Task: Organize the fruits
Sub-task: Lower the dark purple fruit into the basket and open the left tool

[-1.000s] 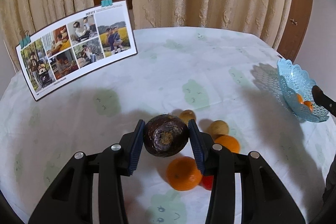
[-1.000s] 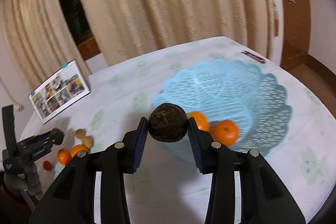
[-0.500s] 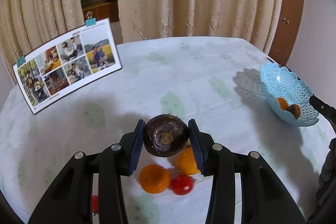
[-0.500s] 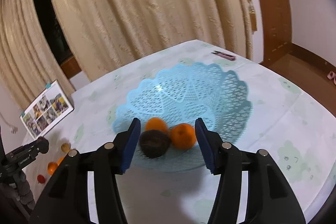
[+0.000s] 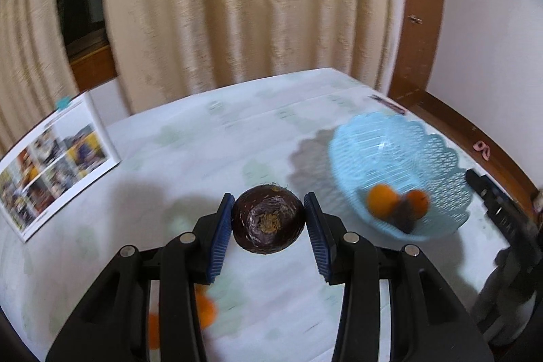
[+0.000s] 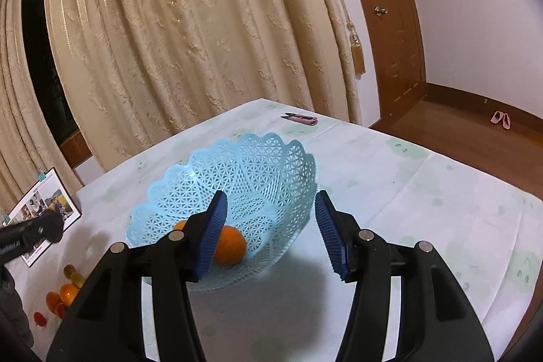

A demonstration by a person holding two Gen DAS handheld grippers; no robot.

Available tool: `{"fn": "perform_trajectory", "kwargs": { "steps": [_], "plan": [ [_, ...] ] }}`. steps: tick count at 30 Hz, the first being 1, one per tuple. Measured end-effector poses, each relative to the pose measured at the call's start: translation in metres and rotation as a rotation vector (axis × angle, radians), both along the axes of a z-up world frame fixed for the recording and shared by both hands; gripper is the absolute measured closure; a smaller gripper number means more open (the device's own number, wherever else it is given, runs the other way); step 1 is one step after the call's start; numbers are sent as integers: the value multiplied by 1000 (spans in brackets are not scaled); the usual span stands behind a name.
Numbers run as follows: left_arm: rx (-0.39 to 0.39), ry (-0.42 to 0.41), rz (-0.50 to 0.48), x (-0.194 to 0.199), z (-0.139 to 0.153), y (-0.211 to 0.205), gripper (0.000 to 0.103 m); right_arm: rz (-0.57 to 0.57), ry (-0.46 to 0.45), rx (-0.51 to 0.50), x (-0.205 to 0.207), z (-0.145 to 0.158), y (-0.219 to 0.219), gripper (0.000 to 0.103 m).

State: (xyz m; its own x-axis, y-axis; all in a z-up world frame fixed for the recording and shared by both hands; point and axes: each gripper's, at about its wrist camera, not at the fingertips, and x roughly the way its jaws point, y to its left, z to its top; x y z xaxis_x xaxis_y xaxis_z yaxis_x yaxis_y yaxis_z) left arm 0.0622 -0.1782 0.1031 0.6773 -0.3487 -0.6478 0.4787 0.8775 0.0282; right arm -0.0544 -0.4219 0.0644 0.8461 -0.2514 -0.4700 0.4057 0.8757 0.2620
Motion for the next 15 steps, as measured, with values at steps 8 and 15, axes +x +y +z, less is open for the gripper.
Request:
{"fn": "perform_trajectory", "kwargs": {
  "steps": [8, 15],
  "plan": [
    [10, 23, -104, 8, -7, -65, 60, -14, -3, 18, 2, -3, -3, 47],
    [26, 40, -144, 14, -15, -100, 54, -25, -4, 26, 1, -5, -4, 46]
  ]
}}
